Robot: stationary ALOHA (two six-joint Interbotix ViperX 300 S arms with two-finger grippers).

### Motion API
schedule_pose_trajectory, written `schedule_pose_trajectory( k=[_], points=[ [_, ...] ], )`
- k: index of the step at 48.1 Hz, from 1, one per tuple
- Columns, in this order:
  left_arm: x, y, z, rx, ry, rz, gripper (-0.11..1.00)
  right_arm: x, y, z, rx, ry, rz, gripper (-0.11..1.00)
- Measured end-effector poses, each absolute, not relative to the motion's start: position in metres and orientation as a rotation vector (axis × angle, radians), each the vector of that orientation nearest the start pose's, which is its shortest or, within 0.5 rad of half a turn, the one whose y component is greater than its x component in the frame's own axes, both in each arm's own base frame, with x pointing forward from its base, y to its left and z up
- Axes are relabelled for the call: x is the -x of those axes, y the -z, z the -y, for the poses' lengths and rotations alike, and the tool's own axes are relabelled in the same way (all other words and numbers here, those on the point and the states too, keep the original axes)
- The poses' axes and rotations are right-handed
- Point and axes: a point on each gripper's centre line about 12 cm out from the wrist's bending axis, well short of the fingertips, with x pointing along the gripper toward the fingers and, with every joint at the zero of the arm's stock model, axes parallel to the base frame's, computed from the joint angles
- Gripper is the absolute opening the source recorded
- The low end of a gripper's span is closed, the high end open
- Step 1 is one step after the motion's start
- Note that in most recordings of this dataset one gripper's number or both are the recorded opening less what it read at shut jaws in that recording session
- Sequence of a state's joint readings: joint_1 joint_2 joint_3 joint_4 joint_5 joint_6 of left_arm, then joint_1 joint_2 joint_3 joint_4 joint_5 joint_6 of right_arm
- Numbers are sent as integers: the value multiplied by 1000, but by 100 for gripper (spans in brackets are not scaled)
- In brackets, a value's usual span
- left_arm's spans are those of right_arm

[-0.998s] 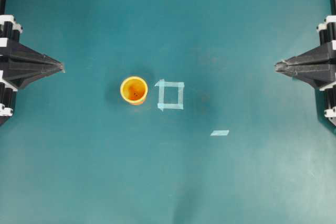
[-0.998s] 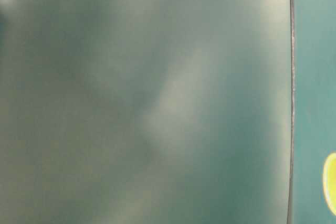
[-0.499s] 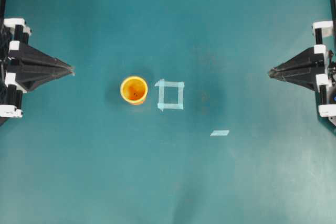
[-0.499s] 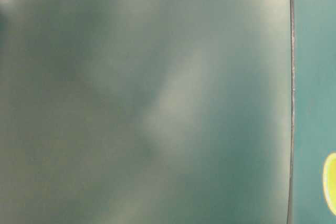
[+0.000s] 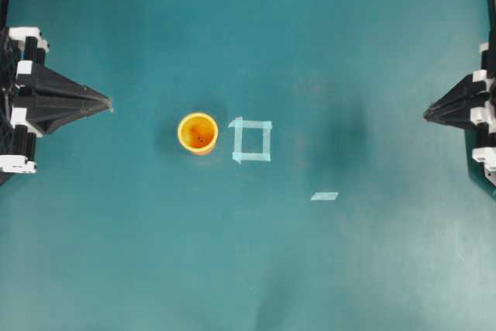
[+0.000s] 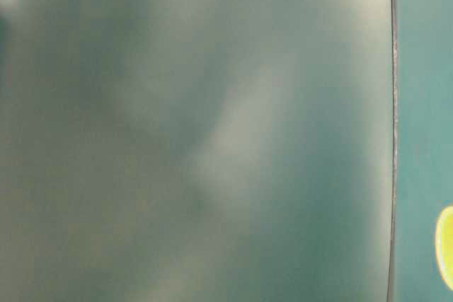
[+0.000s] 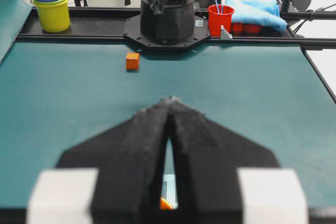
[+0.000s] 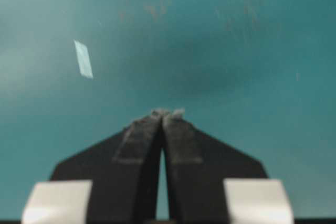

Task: Move the block toward the cup with right arm.
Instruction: 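Move the right gripper toward the orange cube near the right edge, then lower the open right gripper over the orange cube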

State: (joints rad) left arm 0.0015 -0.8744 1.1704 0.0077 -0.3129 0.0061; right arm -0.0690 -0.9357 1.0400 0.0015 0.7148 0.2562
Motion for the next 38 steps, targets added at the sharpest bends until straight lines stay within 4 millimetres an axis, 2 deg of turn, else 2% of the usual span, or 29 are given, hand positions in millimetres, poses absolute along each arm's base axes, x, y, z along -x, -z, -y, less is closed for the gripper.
schedule_pose_trajectory(
  k=[10,25,27,35,38],
  points=[
    [-213,-280,0,-13,1,17,0,-163,-228,11,-378,234,-904,0],
    [-213,-280,0,-13,1,18,0,-156,-223,11,-483,306,-964,1],
    [-214,-281,0,-13,1,18,0,-156,-222,11,-497,319,-967,7],
    [-214,-284,0,-15,1,29,0,-154,-220,15,-533,382,-977,49],
    [-214,-285,0,-15,1,31,0,-154,-218,18,-558,427,-987,59]
  ],
)
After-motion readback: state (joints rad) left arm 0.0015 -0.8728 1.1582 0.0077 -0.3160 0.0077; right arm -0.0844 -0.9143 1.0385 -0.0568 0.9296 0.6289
